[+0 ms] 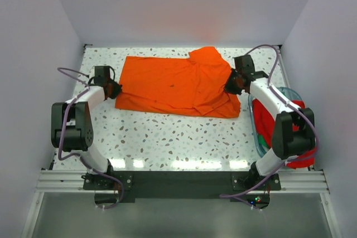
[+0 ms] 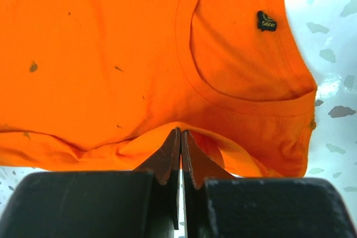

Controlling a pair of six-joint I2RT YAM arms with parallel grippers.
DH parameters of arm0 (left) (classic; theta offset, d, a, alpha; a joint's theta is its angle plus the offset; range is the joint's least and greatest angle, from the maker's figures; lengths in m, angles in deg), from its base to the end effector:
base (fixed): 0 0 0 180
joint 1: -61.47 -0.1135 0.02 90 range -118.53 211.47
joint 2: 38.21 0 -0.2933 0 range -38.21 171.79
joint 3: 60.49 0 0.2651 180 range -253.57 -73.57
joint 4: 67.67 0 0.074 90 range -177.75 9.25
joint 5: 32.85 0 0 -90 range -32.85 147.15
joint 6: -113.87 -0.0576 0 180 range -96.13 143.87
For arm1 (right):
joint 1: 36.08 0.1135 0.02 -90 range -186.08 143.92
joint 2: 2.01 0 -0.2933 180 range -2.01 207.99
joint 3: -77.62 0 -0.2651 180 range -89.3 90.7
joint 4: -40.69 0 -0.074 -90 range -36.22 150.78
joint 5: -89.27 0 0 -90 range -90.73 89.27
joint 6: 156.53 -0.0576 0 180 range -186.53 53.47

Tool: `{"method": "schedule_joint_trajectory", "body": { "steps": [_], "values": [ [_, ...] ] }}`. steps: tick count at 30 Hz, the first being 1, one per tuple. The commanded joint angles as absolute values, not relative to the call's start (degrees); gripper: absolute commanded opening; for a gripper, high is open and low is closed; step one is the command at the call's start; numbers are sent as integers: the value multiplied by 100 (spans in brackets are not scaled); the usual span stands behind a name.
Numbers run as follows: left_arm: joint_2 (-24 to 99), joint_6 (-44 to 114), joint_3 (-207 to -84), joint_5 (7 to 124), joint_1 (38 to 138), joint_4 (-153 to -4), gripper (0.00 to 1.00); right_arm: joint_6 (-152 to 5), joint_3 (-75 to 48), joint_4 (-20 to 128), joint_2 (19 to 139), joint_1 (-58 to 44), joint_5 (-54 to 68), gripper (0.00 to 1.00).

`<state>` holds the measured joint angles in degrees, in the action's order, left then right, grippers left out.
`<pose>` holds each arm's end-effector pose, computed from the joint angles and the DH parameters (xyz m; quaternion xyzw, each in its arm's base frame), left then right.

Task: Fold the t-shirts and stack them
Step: Fold the tshirt

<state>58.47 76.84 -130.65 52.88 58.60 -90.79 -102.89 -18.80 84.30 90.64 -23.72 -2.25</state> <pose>0.3758 0.0231 0.1863 -0.4505 0.8228 -0.1143 0.3271 0.3668 0.0788 0.2601 0.2011 0.9258 0.1205 0.2966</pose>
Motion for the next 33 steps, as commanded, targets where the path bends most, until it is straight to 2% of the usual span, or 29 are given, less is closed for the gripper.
{"method": "schedule_joint_trajectory", "body": {
  "steps": [1,33],
  "values": [
    [5891,7731,-13351,5179,5866,-8981,0,-10221,-1557,8190,9037,-2457,-82,0],
    [5706,7687,-13492,5109,5778,-9042,0,-10090,-1547,8102,8914,-2957,296,0]
  ]
}}
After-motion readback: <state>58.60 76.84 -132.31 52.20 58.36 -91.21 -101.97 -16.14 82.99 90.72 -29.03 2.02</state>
